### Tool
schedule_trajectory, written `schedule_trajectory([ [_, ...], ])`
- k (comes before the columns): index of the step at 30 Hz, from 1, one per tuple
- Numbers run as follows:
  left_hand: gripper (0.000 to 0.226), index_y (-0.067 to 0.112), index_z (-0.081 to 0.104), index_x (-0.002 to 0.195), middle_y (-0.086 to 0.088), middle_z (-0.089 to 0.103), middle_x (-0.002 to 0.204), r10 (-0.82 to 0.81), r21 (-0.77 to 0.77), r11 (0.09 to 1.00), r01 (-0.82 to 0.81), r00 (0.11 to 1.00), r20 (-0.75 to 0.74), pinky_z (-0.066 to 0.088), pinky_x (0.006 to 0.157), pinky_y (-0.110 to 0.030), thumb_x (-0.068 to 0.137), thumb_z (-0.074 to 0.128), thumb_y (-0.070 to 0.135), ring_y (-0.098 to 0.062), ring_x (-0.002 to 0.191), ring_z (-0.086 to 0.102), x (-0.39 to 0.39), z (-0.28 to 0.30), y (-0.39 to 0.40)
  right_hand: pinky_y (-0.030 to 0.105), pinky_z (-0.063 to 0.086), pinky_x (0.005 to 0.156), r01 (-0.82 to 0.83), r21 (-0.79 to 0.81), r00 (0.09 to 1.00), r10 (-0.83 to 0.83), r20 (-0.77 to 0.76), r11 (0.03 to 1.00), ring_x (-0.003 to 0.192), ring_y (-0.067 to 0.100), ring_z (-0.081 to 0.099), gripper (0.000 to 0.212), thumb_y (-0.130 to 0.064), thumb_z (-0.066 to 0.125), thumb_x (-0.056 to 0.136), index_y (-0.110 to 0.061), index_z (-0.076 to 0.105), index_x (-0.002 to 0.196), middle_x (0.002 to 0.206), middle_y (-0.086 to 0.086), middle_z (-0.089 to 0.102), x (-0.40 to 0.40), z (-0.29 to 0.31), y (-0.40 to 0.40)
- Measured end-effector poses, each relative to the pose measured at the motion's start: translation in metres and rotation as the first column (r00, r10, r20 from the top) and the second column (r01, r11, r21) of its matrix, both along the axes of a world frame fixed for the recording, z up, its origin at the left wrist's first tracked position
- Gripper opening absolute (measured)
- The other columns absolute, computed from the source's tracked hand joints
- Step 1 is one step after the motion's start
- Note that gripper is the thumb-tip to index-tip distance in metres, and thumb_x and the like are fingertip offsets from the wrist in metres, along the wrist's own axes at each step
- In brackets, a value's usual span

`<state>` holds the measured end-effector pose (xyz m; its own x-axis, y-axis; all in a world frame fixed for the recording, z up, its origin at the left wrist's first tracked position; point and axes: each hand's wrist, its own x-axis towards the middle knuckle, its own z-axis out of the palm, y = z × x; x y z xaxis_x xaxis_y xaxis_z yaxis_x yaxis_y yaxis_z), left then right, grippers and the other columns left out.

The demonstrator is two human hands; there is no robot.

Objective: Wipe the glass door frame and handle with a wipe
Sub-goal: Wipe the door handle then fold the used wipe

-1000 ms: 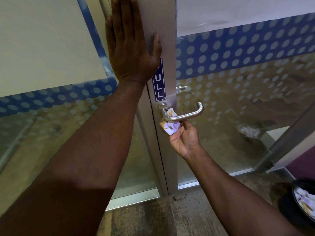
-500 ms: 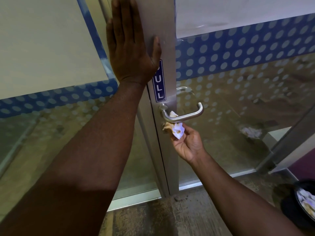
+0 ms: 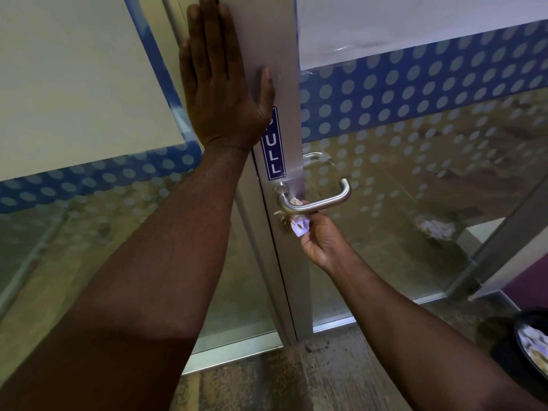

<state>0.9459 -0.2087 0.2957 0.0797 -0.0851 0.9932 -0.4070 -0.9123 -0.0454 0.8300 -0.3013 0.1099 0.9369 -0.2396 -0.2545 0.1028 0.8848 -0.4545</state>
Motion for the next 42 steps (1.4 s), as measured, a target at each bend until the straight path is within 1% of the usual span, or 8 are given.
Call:
schedule_trajectory([
  [8,0.074,-0.002,0.044,0.144,-0.023,0.043,0.15,0.008,-0.009,1.0,-0.008,1.0,0.013,-0.002,0.121,-0.029,0.099,0.041,0.056,-0.037,0.141,0.038,0.003,-0.001,-0.001,0.024,0.059,0.063,-0.064,0.29,0.998,0.058,0.03,0.955,0.074,0.022,0.072,0.017,0.009,0.045,0.093,0.009,0.061,0.098,0.082,0.019,0.071,0.005,0.01,0.031],
  [12,0.074,-0.002,0.045,0.144,-0.024,0.044,0.149,0.013,-0.017,1.0,-0.013,1.0,0.009,-0.005,0.121,-0.027,0.099,0.04,0.057,-0.038,0.14,0.039,0.004,-0.003,-0.001,0.029,0.054,0.083,-0.103,0.452,0.995,0.085,0.059,0.886,0.109,0.03,0.062,0.034,0.012,0.041,0.089,0.013,0.054,0.121,0.112,0.025,0.063,0.002,0.016,0.039],
  [16,0.074,-0.002,0.044,0.144,-0.024,0.044,0.149,0.01,-0.007,1.0,-0.01,1.0,0.011,-0.006,0.121,-0.027,0.098,0.041,0.056,-0.038,0.14,0.039,0.001,-0.001,0.0,0.03,0.056,0.078,-0.099,0.532,0.995,0.093,0.038,0.841,0.097,0.03,0.063,0.025,0.01,0.041,0.093,0.011,0.056,0.114,0.109,0.024,0.061,0.007,0.025,0.044],
  [26,0.084,-0.006,0.039,0.145,-0.027,0.037,0.152,-0.1,0.061,0.992,0.106,0.99,-0.097,0.019,0.121,-0.046,0.097,0.042,0.062,-0.041,0.144,0.033,-0.022,0.005,0.009,0.016,0.052,0.051,0.121,0.302,0.986,-0.08,-0.146,0.946,0.048,0.016,0.064,0.026,0.013,0.035,0.094,0.007,0.055,0.079,0.056,0.014,0.063,-0.007,0.009,0.016],
  [32,0.081,-0.009,0.029,0.149,-0.031,0.026,0.156,-0.245,0.083,0.96,0.269,0.943,-0.224,0.012,0.123,-0.047,0.099,0.047,0.051,-0.045,0.147,0.022,-0.035,0.0,0.022,0.019,0.041,0.048,0.124,-0.23,0.96,-0.176,-0.219,0.965,0.059,0.016,0.055,0.024,0.006,0.036,0.094,-0.003,0.057,0.087,0.074,0.011,0.061,-0.043,-0.007,-0.03],
  [34,0.077,-0.009,0.026,0.15,-0.03,0.023,0.157,-0.276,0.086,0.948,0.307,0.924,-0.264,0.012,0.124,-0.046,0.099,0.049,0.045,-0.044,0.148,0.019,-0.041,-0.008,0.025,0.028,0.049,0.058,0.188,-0.532,0.908,-0.353,-0.228,0.826,0.068,0.017,0.058,0.011,-0.002,0.05,0.094,-0.013,0.053,0.093,0.085,0.008,0.062,-0.056,-0.005,-0.038],
  [37,0.072,-0.006,0.025,0.152,-0.026,0.022,0.16,-0.281,0.105,0.939,0.326,0.908,-0.31,0.014,0.125,-0.044,0.099,0.05,0.037,-0.04,0.15,0.017,-0.047,-0.018,0.03,0.022,0.049,0.075,0.273,-0.891,0.777,-0.63,-0.018,0.362,0.081,0.011,0.064,0.013,-0.017,0.06,0.091,-0.02,0.055,0.104,0.093,-0.006,0.068,-0.073,0.004,-0.045],
  [42,0.07,-0.003,0.022,0.154,-0.021,0.02,0.162,-0.278,0.104,0.938,0.329,0.899,-0.338,0.015,0.125,-0.041,0.1,0.048,0.033,-0.035,0.151,0.015,-0.051,-0.017,0.033,0.001,0.039,0.075,0.3,-0.953,0.809,-0.519,0.276,-0.038,0.091,-0.003,0.058,0.023,-0.01,0.053,0.093,-0.019,0.061,0.112,0.105,-0.015,0.065,-0.077,0.022,-0.032],
])
